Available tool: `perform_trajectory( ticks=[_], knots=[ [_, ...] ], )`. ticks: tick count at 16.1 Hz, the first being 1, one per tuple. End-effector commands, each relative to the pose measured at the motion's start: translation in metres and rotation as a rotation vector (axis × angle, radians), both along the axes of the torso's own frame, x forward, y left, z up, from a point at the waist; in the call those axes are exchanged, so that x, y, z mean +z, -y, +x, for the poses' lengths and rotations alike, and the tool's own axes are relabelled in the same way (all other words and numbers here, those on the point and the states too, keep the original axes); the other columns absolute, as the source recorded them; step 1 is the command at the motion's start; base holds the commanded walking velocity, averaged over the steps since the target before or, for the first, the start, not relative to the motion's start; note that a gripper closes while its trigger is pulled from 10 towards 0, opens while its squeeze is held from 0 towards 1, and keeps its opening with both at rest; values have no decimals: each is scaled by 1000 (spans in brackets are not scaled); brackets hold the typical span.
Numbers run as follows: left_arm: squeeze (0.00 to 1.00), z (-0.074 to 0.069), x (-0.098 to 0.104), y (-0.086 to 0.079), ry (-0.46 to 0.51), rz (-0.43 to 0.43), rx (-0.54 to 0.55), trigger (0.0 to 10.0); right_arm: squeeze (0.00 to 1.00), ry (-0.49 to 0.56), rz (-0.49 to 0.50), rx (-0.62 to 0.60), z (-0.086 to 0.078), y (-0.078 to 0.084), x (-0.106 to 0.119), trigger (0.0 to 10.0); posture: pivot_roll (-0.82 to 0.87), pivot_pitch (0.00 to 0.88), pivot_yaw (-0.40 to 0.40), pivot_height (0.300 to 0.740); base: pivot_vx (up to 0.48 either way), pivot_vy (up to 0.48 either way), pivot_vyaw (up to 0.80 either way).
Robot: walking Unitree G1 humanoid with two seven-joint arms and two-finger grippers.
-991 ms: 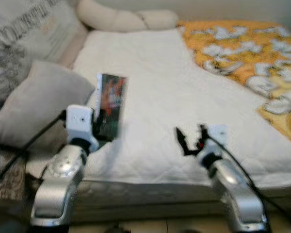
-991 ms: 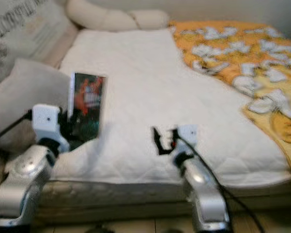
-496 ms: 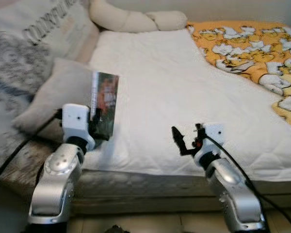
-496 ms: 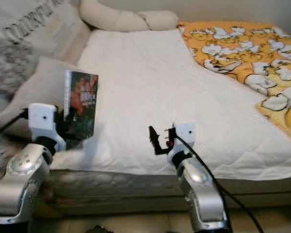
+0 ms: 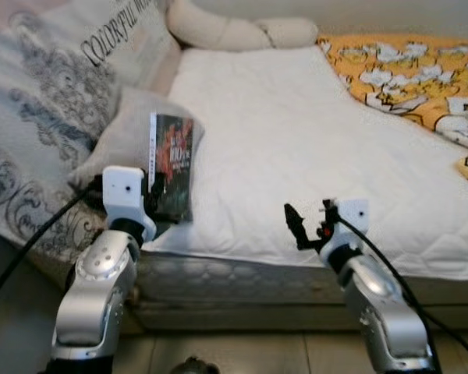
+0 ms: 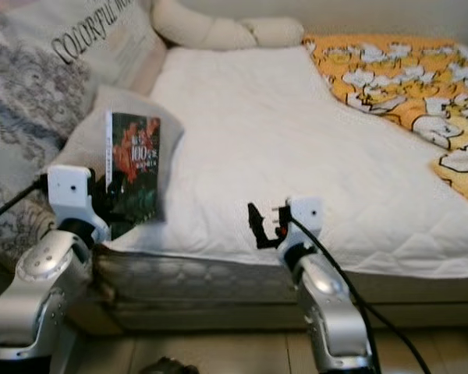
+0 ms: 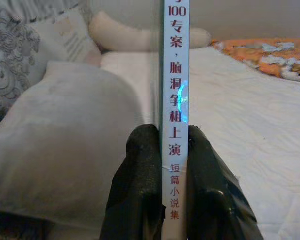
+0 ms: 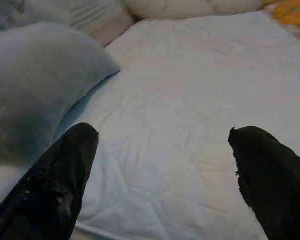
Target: Clean up the room
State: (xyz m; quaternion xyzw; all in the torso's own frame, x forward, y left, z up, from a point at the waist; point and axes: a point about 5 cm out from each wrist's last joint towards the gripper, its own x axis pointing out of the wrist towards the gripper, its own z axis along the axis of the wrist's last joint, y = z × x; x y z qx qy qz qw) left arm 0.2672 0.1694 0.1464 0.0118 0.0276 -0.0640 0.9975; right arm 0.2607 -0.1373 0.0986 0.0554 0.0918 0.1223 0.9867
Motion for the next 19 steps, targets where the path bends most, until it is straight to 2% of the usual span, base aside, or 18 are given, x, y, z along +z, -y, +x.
perform_trajectory(
  ticks=[1, 12, 14, 16, 17, 19],
  knots=[
    [0, 3, 12, 6, 62, 3, -29, 10000, 0, -5, 0, 3, -1, 1, 0, 10000, -19, 13, 38, 740, 322, 0, 0],
    [0, 3, 15, 3, 64, 10, -21, 10000, 0, -13, 9, 13, 2, -2, -1, 10000, -1, 26, 32, 740, 378, 0, 0],
    [0, 2, 13, 7, 54, 2, -46, 10000, 0, -23, 16, 22, 1, -2, -2, 10000, -5, 27, 33, 740, 386, 0, 0],
    [0, -1, 9, 15, 38, 0, -77, 10000, 0, -39, 42, 12, -1, -1, -3, 10000, -7, 28, 33, 740, 386, 0, -775],
    [0, -2, 7, 22, 32, -9, -96, 10000, 0, -28, 3, 8, -2, 2, -4, 10000, -13, 32, 32, 740, 379, 0, 0],
    [0, -3, 5, 26, 27, -11, -106, 10000, 0, -29, -2, 9, -2, 3, -3, 10000, -18, 34, 29, 740, 375, 0, 0]
  ],
)
